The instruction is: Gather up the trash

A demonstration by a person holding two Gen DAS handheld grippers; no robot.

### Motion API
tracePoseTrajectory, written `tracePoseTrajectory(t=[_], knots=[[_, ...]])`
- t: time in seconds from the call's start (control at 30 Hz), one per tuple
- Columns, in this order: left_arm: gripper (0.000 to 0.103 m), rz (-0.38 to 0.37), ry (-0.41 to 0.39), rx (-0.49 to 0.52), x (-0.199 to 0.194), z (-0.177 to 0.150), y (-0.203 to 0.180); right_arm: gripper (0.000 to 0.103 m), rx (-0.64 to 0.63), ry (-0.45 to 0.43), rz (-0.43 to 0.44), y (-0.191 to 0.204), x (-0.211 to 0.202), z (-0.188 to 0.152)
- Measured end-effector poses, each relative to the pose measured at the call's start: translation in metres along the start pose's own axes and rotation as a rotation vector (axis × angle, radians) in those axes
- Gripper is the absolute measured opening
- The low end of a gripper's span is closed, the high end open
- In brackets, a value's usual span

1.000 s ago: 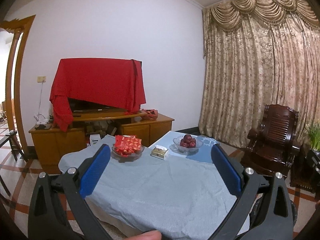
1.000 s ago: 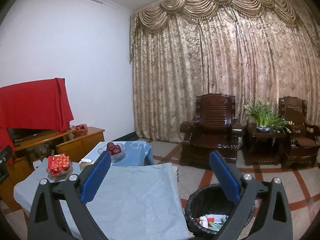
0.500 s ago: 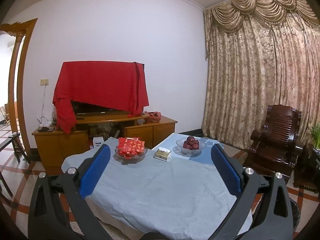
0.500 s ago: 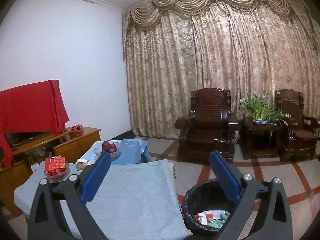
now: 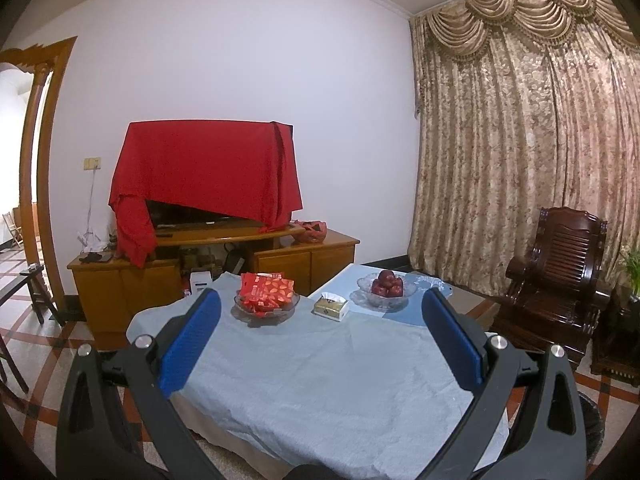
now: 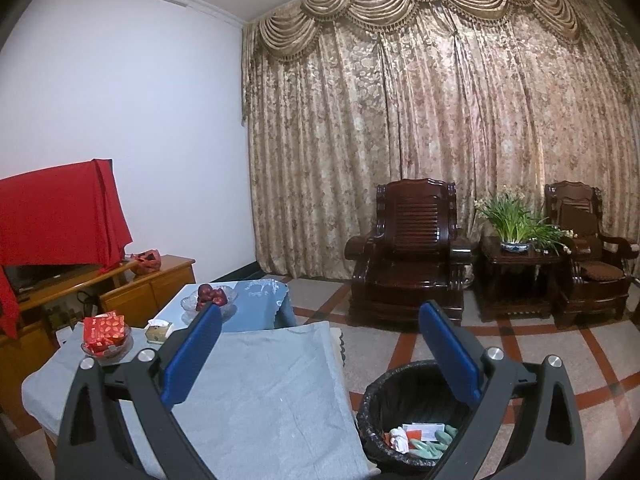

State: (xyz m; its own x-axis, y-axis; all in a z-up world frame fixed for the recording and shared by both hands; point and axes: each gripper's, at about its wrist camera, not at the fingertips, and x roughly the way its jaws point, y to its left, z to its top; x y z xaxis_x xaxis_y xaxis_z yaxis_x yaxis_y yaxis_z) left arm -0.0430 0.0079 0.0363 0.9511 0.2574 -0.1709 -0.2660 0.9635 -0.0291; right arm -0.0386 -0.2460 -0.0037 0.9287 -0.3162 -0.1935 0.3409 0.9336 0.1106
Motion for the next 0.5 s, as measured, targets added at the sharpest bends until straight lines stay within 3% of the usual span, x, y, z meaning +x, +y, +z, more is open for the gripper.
tracePoseTrajectory(t=[0.5], knots=[[0.098, 0.001, 0.005, 0.001, 0.0033, -0.0024, 0.0031, 0.097, 0.0, 0.011, -0.002, -0.0037, 0.003, 0.0032]])
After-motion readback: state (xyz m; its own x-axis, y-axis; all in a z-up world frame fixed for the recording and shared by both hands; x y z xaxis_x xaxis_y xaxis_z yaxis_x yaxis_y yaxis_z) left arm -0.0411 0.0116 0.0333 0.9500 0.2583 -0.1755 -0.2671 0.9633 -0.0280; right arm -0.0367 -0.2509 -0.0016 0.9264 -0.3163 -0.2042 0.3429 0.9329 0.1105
